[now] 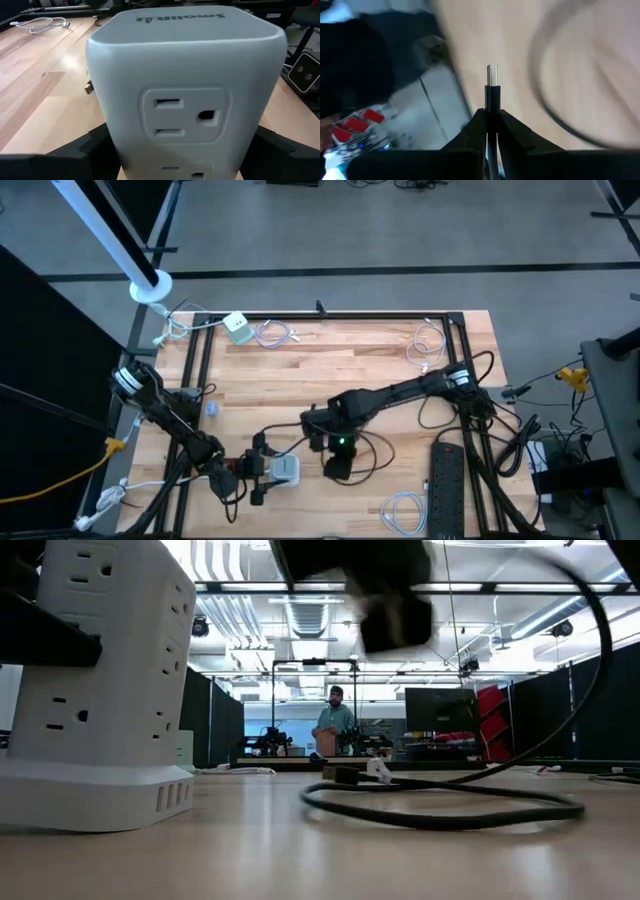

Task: Insert USB
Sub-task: Insert the left black USB cable into the white outlet extension

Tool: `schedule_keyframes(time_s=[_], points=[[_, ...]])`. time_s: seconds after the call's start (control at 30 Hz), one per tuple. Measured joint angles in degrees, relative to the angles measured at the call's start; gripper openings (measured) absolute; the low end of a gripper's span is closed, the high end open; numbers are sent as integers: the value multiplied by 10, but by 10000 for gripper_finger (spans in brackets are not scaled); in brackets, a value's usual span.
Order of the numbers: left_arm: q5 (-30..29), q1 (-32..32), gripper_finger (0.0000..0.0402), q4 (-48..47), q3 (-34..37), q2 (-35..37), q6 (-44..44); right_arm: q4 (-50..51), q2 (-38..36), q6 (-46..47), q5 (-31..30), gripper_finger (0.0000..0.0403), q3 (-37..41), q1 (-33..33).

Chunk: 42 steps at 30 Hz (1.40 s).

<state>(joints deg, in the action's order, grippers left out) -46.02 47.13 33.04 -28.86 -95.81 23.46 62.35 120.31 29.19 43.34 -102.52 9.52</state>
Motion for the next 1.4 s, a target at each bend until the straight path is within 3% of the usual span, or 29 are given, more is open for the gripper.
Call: schedule_keyframes(time_s=[0.2,0.4,0.53,0.7,0.77,0.9,1.2,1.4], points=[[0,0,295,0,1,0,-2,99,0,-57,-8,19,81,-50],[0,-1,295,-1,0,0,1,85,-5,-62,-20,19,24,-60],[3,-11,295,-9,-8,0,4,57,-5,-17,35,19,-45,-49],[4,-29,295,-61,-29,1,1,-54,-3,76,159,19,-77,-47],[5,-34,295,-64,-30,1,0,-69,-3,90,173,19,-90,-48],[5,-35,295,-66,-30,1,-13,-82,-3,70,127,19,-93,-59],[6,-36,295,-63,-30,5,-78,-110,-2,-6,-51,19,-96,-65],[-66,-50,295,-47,-25,21,-175,-122,-2,-18,-76,19,-99,-66]])
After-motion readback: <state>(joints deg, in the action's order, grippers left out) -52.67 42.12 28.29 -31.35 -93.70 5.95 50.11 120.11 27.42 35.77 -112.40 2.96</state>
